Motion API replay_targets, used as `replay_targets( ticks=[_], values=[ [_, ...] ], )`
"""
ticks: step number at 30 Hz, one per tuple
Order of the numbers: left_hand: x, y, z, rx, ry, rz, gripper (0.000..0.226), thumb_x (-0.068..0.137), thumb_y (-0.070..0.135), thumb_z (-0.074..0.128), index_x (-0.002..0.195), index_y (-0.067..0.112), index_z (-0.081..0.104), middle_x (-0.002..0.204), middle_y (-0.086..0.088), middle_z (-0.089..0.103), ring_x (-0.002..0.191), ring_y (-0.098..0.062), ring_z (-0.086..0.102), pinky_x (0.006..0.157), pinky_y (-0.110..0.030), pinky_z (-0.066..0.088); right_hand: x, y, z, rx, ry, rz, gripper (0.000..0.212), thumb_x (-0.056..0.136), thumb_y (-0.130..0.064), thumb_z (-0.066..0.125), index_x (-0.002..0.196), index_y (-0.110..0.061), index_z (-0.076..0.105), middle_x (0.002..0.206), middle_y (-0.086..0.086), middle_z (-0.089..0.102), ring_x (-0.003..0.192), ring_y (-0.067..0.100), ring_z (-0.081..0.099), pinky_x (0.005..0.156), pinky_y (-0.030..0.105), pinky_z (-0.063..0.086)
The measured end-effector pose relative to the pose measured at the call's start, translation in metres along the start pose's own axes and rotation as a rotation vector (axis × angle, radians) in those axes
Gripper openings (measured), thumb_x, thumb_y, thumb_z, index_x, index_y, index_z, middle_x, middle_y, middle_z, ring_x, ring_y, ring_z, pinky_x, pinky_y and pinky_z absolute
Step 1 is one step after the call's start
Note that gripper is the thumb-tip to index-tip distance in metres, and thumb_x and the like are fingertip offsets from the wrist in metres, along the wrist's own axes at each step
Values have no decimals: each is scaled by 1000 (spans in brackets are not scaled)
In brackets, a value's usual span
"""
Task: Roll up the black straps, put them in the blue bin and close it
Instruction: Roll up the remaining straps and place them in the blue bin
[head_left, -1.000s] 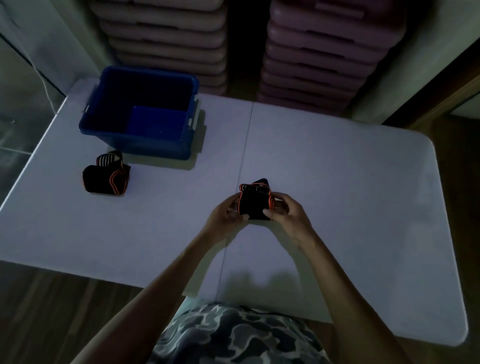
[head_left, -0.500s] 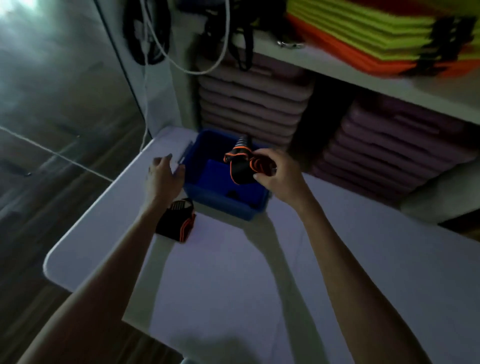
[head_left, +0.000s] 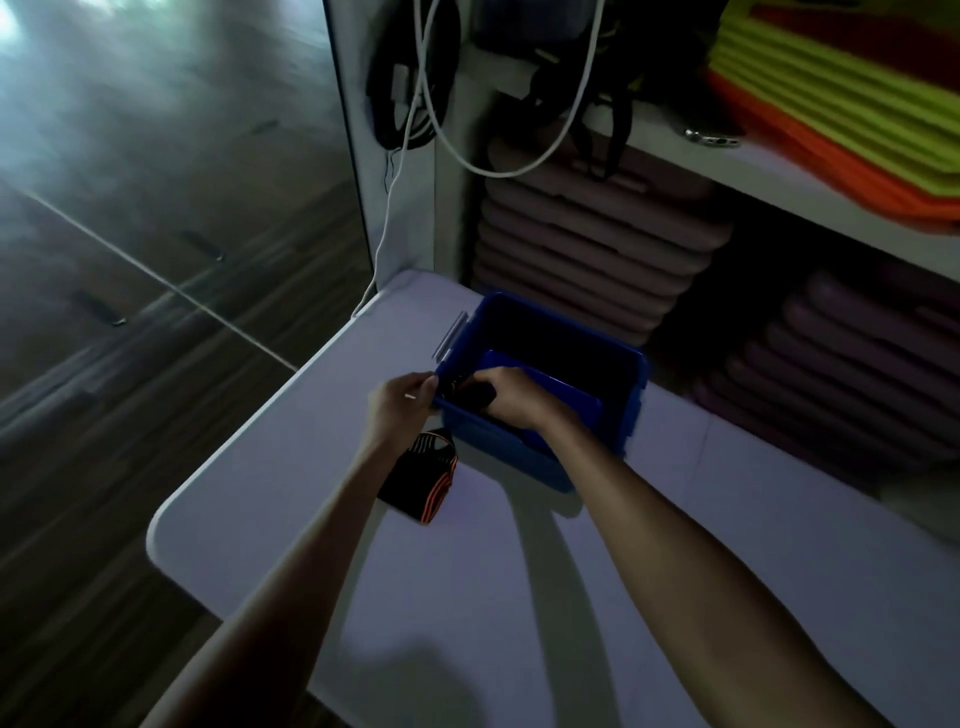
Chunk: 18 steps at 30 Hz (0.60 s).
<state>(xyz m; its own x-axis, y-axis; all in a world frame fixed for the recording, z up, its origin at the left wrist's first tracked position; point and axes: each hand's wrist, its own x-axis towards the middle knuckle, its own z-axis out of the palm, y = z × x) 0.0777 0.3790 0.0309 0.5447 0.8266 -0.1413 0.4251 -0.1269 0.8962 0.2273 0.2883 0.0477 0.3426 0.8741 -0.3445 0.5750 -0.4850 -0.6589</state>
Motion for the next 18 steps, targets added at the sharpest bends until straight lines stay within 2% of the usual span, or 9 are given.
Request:
replay_targets(
  ticks=[4, 13, 16, 18],
  values=[
    [-1, -3, 5, -78, 11, -5, 21, 93, 19, 53, 101, 8, 70, 77, -9, 69, 48, 3, 61, 51, -7, 45, -6, 8, -2, 132, 13, 43, 38, 82, -14, 70, 119, -20, 63, 116, 1, 68, 103, 14, 63, 81, 23, 49],
    [-8, -6, 10, -143, 51, -7, 23, 94, 26, 53, 105, 13, 68, 86, -10, 70, 68, -20, 68, 65, -30, 51, -17, 15, 3, 198, 64, 68, 41, 86, -16, 67, 126, -17, 57, 123, 6, 64, 111, 19, 60, 84, 24, 45],
    [-16, -12, 3, -142, 86, 2, 26, 93, 30, 54, 111, 14, 64, 90, -7, 70, 75, -19, 67, 71, -33, 54, -24, 14, 1, 178, 103, 64, 41, 87, -22, 67, 127, -16, 56, 124, 6, 63, 114, 20, 59, 86, 25, 45],
    [-28, -21, -3, -119, 128, 13, 24, 92, 30, 54, 110, 18, 64, 92, -3, 70, 79, -15, 67, 70, -28, 53, -31, 13, -2, 151, 114, 75, 39, 91, -25, 62, 128, -15, 55, 126, 6, 62, 115, 20, 58, 85, 24, 43]
  ],
)
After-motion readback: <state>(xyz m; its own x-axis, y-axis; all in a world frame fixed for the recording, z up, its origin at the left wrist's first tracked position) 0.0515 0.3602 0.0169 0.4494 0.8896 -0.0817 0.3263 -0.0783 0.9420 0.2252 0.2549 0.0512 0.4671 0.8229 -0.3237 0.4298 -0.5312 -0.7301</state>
